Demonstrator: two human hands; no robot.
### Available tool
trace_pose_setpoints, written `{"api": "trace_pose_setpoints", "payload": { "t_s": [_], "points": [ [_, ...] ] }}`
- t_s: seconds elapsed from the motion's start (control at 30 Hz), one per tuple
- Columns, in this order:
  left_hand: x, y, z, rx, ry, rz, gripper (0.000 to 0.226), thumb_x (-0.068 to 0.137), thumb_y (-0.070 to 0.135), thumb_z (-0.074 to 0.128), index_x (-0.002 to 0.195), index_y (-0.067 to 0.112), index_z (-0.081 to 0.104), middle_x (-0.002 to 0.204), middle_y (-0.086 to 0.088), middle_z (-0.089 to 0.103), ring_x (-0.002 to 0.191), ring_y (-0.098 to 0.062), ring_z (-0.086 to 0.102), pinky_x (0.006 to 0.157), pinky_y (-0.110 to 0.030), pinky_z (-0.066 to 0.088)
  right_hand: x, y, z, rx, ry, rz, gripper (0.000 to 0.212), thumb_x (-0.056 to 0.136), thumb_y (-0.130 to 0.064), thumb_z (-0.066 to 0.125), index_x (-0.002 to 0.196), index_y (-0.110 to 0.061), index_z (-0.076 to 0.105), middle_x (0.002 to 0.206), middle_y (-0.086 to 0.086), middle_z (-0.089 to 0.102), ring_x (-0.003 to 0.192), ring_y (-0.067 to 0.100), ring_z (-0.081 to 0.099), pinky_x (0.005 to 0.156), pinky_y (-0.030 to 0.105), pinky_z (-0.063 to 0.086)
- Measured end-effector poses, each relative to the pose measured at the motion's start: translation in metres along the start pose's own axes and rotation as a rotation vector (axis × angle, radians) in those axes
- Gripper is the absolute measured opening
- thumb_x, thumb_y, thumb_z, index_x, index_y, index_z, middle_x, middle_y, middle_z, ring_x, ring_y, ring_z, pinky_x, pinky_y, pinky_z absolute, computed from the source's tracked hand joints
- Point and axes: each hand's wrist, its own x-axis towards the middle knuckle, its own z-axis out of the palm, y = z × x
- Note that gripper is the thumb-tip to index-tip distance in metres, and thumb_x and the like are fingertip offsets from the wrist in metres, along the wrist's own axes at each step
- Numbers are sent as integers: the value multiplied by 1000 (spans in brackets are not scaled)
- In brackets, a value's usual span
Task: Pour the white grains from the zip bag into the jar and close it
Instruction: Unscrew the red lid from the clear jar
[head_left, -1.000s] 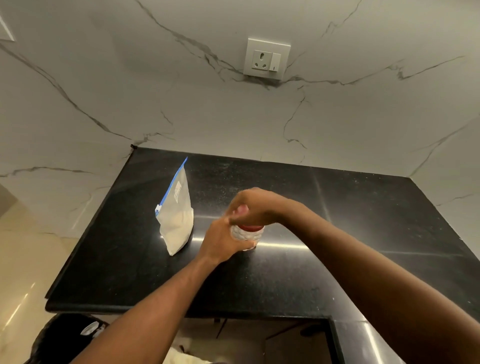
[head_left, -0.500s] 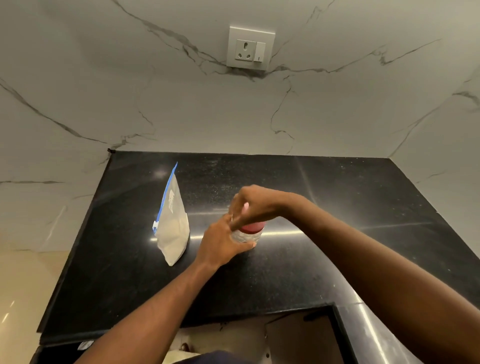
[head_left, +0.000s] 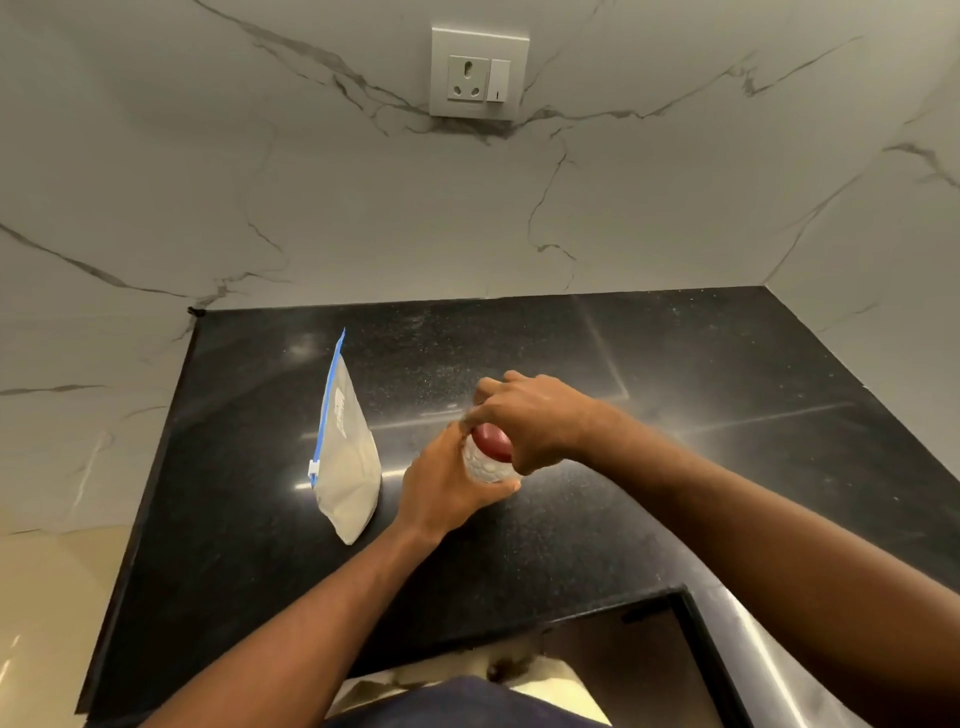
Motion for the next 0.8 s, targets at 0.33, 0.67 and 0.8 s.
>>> {"api": "trace_pose_setpoints", "payload": {
  "t_s": [0.33, 0.67, 0.8],
  "points": [
    [-2, 3, 8, 5, 71, -143, 83, 55, 73, 88, 117, 32, 53, 116, 13, 66, 102, -8, 65, 86, -41, 60, -25, 72, 51, 776, 611, 463, 56, 71, -36, 89, 109, -22, 50, 110, 1, 56, 94, 18, 59, 72, 21, 48],
    [11, 3, 12, -26, 181, -236, 90, 60, 74, 85, 129, 31, 48, 130, 8, 61, 115, -12, 62, 93, -38, 60, -4, 68, 173, 869, 507, 699, 41, 72, -44, 92, 79, -17, 62, 124, -1, 54, 106, 14, 56, 82, 23, 50],
    [13, 2, 10, -36, 153, -232, 101, 61, 72, 86, 143, 29, 44, 142, 5, 58, 127, -16, 58, 102, -42, 57, -4, 69, 174, 859, 437, 685, 43, 75, -46, 90, 90, -16, 64, 134, 2, 52, 106, 11, 52, 88, 27, 50]
  ]
}}
